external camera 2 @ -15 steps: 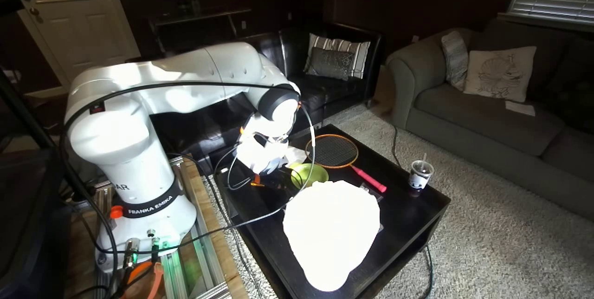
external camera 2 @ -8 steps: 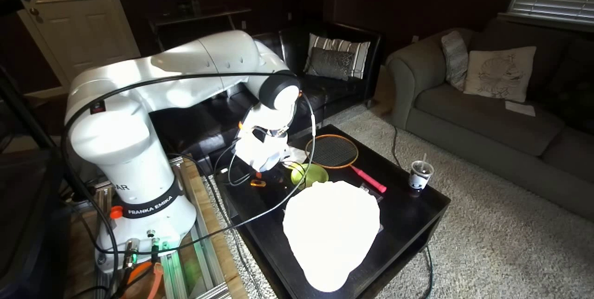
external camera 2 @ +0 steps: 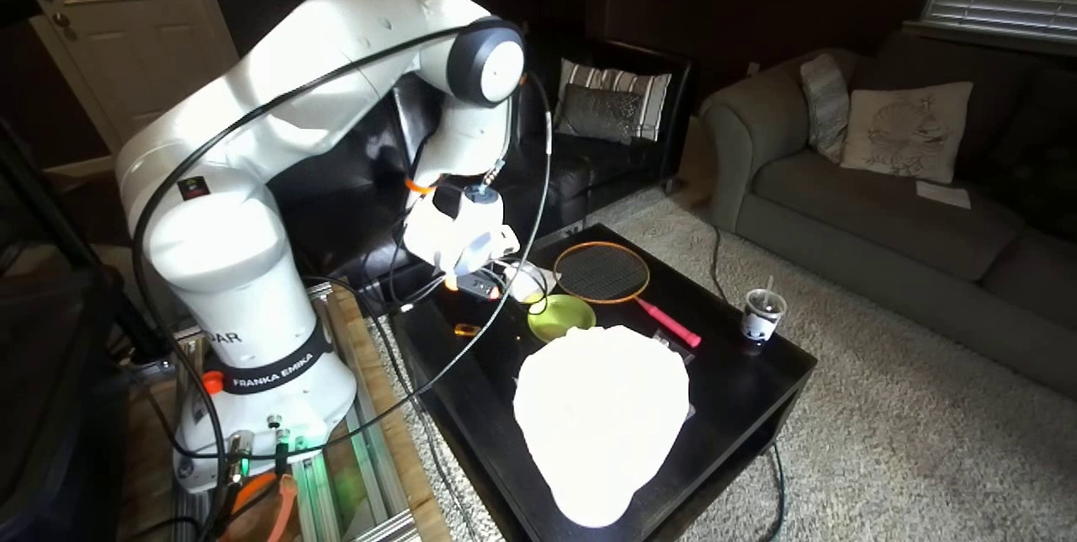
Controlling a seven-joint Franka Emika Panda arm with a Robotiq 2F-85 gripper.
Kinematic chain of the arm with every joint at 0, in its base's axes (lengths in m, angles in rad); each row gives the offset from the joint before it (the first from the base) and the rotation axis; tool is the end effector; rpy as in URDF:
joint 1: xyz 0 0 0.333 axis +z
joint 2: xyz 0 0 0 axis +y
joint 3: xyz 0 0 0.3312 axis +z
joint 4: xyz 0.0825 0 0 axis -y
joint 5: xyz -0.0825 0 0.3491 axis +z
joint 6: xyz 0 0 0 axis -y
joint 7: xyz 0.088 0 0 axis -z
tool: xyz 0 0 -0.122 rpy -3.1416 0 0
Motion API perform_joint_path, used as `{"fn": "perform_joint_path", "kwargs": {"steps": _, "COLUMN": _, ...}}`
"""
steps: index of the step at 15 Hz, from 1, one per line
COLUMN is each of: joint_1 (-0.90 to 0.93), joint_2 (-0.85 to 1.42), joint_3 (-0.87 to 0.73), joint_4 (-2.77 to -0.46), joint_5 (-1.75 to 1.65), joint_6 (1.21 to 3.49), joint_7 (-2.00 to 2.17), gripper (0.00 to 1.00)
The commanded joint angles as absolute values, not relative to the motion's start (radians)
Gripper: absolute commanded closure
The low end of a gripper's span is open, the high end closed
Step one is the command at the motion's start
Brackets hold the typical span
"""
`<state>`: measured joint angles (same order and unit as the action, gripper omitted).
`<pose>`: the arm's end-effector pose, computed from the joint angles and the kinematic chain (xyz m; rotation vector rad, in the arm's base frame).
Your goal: Move the orange and black object to the left.
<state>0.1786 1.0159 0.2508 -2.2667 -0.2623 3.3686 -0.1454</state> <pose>0.4028 0.2402 -0.0125 -2.6939 -0.9938 -0.1514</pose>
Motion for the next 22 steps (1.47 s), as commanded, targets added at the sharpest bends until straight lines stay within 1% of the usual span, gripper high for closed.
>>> {"fn": "perform_joint_path", "kwargs": {"steps": 1, "joint_1": 0.263, "joint_2": 0.848, "joint_3": 0.243, "joint_4": -2.432, "joint_5": -0.168, "joint_6": 3.347, "joint_7": -0.063, "gripper": 0.00}}
{"fn": "perform_joint_path", "kwargs": {"steps": 7, "joint_1": 0.293, "joint_2": 0.711, "joint_3": 0.324, "joint_4": -2.535, "joint_5": -0.094, "joint_6": 3.292, "joint_7": 0.026, "gripper": 0.00}}
{"fn": "perform_joint_path", "kwargs": {"steps": 14, "joint_1": 0.280, "joint_2": 0.604, "joint_3": 0.411, "joint_4": -2.567, "joint_5": -0.066, "joint_6": 3.235, "joint_7": 0.081, "gripper": 0.00}}
{"fn": "perform_joint_path", "kwargs": {"steps": 15, "joint_1": 0.275, "joint_2": 0.662, "joint_3": 0.398, "joint_4": -2.536, "joint_5": -0.086, "joint_6": 3.268, "joint_7": 0.050, "gripper": 0.00}}
{"fn": "perform_joint_path", "kwargs": {"steps": 22, "joint_1": 0.273, "joint_2": 0.662, "joint_3": 0.400, "joint_4": -2.535, "joint_5": -0.086, "joint_6": 3.265, "joint_7": 0.050, "gripper": 0.00}}
